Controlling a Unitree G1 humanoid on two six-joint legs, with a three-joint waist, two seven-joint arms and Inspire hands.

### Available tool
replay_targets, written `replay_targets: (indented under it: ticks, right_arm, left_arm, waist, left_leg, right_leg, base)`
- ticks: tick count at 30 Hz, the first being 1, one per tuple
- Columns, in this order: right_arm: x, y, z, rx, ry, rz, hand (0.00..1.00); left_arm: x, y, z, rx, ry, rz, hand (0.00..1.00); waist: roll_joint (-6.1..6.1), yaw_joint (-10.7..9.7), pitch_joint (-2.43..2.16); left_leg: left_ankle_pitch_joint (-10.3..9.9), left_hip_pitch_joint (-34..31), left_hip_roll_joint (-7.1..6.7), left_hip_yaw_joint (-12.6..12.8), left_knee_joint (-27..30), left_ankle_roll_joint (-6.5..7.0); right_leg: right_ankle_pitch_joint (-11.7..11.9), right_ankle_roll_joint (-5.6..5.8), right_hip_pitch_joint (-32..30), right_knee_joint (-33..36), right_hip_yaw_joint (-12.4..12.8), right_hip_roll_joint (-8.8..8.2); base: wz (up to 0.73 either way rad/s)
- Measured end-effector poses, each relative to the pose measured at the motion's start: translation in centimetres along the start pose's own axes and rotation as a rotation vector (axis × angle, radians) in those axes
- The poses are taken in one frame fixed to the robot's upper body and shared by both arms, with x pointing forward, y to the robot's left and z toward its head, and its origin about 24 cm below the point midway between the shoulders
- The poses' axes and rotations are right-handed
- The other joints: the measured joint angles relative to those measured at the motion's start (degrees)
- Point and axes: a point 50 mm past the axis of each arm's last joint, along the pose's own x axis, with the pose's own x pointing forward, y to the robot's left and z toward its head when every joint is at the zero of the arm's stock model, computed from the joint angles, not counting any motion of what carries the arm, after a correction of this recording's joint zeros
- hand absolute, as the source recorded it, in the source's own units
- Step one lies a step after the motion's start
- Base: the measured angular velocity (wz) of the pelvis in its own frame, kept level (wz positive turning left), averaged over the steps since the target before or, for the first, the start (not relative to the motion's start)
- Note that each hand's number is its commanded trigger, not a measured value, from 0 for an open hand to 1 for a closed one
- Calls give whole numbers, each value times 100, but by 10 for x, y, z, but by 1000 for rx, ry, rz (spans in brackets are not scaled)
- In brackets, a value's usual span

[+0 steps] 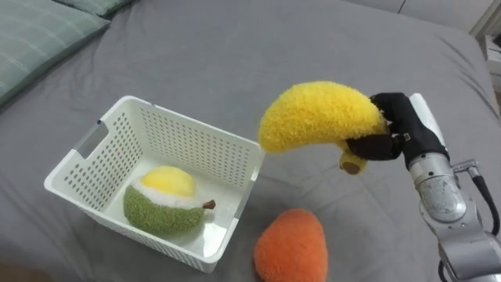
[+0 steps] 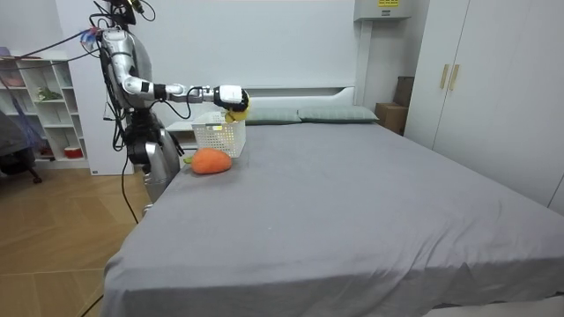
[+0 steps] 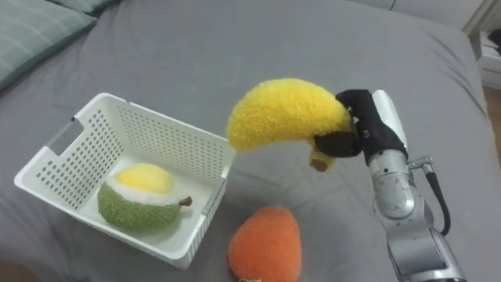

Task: Collect toys from the bed

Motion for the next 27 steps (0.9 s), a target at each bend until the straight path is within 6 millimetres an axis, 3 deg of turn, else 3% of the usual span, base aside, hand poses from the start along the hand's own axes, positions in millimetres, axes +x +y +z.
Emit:
replay_targets:
  ticks: [6,11,23,27]
  right_arm:
    - [0,-1,21,22,-81,2,100]
    - [-1,7,24,46,-88,19,100]
    - [-2,15,60,-62,-225,25,100]
    - [-3,31,64,-81,-228,93,96]
  left_arm:
    - [0,2,-4,-10,20,21,0]
    - [0,2,-4,4,17,33,0]
    - [-1,-8,1,46,6,13,0]
    - [-1,-8,2,54,9,13,0]
  waist:
    - [-32,60,-27]
    - [-21,185,-22]
    - [-2,624,-15]
    - [5,680,-10]
  left_leg:
    - [10,15,12,48,-13,13]
    - [4,102,14,33,-44,20]
    - [-21,70,2,-29,11,23]
    - [-21,89,-11,-127,35,23]
  right_leg:
    - [1,-1,-35,1,90,12]
    - [-1,2,53,-5,132,13]
    - [-4,6,48,-6,78,11]
    - [-4,7,123,-2,77,13]
  base:
    - [-5]
    - [3]
    - [1]
    - [12]
